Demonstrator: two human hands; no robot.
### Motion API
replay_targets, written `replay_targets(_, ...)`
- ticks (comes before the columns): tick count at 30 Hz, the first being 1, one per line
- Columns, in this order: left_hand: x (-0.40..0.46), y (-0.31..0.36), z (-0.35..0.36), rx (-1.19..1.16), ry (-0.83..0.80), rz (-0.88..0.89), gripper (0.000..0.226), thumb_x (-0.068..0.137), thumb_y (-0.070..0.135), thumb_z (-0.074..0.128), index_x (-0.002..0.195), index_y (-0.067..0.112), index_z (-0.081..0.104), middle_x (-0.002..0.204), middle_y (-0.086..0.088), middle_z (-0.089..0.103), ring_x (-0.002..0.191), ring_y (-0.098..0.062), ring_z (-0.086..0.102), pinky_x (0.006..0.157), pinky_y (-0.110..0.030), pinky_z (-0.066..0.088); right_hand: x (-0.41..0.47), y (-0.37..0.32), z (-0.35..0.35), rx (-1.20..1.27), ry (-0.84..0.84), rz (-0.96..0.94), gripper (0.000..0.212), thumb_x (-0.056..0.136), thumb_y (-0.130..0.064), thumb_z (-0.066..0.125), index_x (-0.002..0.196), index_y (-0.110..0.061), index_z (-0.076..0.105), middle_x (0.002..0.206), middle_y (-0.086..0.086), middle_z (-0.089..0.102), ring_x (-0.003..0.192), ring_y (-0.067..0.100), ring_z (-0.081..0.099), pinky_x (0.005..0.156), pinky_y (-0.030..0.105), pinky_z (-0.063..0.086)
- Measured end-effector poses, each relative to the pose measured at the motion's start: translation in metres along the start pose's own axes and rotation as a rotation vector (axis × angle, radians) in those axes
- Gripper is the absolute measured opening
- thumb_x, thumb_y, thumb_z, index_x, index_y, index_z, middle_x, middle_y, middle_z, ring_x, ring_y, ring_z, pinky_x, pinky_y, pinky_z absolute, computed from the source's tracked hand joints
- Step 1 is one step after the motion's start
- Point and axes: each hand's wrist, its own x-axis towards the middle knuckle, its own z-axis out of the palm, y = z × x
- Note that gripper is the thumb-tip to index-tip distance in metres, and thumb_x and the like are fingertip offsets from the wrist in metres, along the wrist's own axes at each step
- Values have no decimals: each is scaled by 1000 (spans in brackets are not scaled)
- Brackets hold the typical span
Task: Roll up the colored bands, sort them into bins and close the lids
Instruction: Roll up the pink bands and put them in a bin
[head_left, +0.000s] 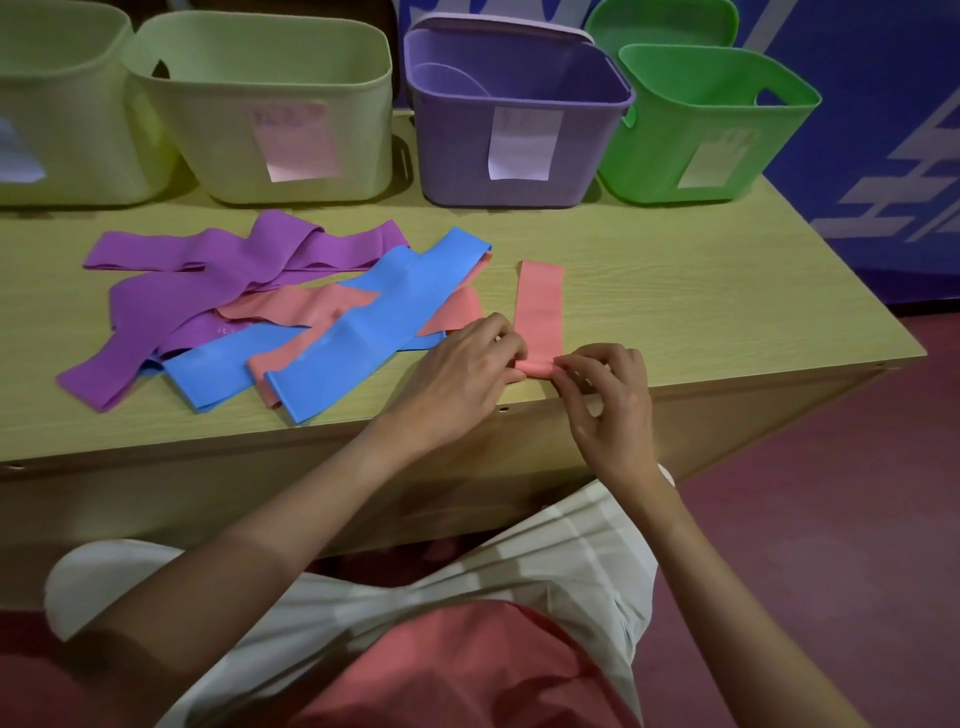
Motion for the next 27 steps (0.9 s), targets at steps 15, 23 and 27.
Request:
replay_targets(15, 4, -1, 3, 37, 64, -29, 18, 93, 19, 60, 105, 7, 66, 98, -6, 56, 91, -20, 55, 73, -34, 49, 11, 1, -1, 30, -152, 77, 14, 92, -17, 62, 99, -8, 69, 93, 4, 57, 88, 19, 48, 68, 38, 48)
replay_targets(23, 11, -2, 1, 19, 36, -14, 11, 90, 16, 65, 96, 7, 62, 94, -3, 59, 87, -19, 53, 70, -31, 45, 21, 0, -4, -19, -181, 78, 18, 92, -18, 61, 101, -7, 72, 90, 7, 58, 88, 24, 52, 74, 30, 42)
replay_targets(27, 15, -4, 3, 16, 21, -35, 10, 91, 14, 62, 97, 6, 63, 93, -4, 59, 87, -19, 53, 71, -32, 45, 22, 0, -4, -39, -221, 66, 20, 89, -19, 67, 105, -7, 67, 95, 5, 57, 91, 22, 51, 75, 27, 41)
